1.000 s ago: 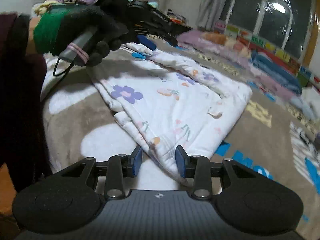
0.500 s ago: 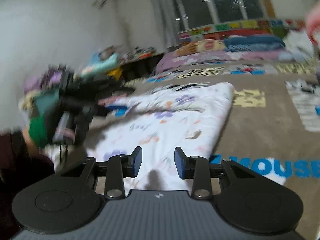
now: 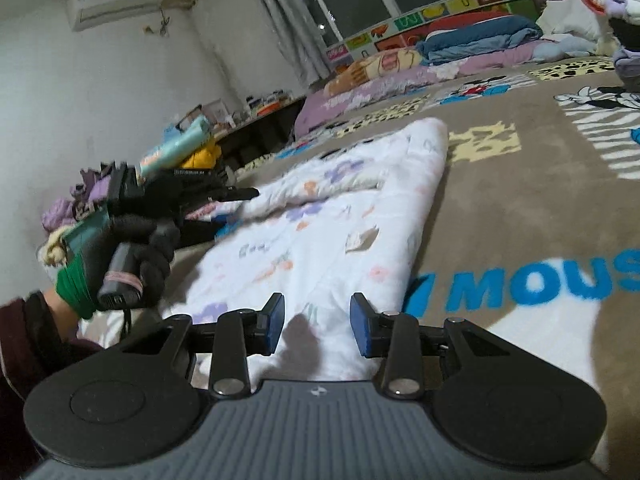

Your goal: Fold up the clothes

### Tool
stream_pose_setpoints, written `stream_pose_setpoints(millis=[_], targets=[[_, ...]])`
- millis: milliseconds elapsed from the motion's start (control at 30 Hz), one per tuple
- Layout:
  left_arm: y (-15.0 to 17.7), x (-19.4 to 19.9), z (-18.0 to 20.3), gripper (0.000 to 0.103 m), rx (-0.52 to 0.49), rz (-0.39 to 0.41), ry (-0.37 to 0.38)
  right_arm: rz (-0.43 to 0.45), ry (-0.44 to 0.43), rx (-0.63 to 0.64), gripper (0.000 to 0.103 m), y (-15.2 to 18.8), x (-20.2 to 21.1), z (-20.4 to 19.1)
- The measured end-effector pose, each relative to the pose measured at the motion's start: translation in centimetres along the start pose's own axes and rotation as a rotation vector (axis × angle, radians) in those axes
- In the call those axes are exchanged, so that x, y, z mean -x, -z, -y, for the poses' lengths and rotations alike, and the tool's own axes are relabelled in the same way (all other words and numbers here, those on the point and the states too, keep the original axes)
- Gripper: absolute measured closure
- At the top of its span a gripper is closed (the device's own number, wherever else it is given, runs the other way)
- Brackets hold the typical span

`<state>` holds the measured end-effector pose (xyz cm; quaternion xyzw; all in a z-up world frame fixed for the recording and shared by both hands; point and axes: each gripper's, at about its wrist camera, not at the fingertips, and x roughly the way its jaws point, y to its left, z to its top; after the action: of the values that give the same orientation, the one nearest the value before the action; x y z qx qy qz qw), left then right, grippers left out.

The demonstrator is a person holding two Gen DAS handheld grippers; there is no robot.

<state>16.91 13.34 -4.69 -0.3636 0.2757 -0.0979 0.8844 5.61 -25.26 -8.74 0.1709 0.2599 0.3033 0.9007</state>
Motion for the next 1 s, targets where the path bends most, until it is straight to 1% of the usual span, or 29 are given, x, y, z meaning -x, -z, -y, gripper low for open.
stream_pose_setpoints(millis=[100,167,233,300,367,433,467,500,533,667,767,800,867,1000], targets=[[0.6,1.3,3.1,0.092,-0.172,0.061,0.035,0.003,-0.011,-0.025,0.065,0.1,0.0,0.3],[1.5,2.0,5.5,0.092,-0.306,0.097,0.064,0.013,-0.034,-0.077,0.065,0.0,0.3,0.9],[2.9,2.4,7.3,0.093,-0.400,0.106,0.124,0.030,-0.059,-0.144,0.065,-0.2,0.5,1.6],[4.5,2.7,9.0,0.093,-0.491,0.099,0.197,0.053,-0.089,-0.225,0.065,-0.5,0.8,2.5],[6.3,2.7,10.8,0.094,-0.611,0.086,0.241,0.084,-0.118,-0.326,0.065,-1.1,1.0,3.6],[8.2,2.9,12.1,0.094,-0.731,0.075,0.274,0.125,-0.150,-0.445,0.061,-1.8,1.1,5.1],[9.1,2.9,12.6,0.094,-0.787,0.068,0.281,0.141,-0.160,-0.492,0.049,-2.3,0.9,5.9],[9.9,2.9,13.0,0.094,-0.841,0.059,0.285,0.154,-0.165,-0.528,0.046,-3.0,0.5,6.6],[10.5,2.8,13.2,0.094,-0.890,0.048,0.286,0.166,-0.170,-0.563,0.046,-3.6,0.1,7.4],[12.8,2.4,13.4,0.094,-1.059,0.008,0.304,0.207,-0.187,-0.692,0.046,-6.2,-1.9,10.4],[14.4,2.4,13.2,0.095,-1.191,-0.027,0.341,0.184,-0.180,-0.704,0.045,-8.8,-4.7,11.5],[14.8,2.4,13.1,0.095,-1.216,-0.043,0.359,0.168,-0.168,-0.698,0.043,-9.7,-5.8,11.7],[15.3,2.3,12.8,0.095,-1.257,-0.067,0.384,0.137,-0.146,-0.690,0.042,-11.4,-7.8,12.2],[16.1,1.8,12.3,0.095,-1.318,-0.106,0.388,0.081,-0.108,-0.704,0.042,-14.0,-11.5,13.5]])
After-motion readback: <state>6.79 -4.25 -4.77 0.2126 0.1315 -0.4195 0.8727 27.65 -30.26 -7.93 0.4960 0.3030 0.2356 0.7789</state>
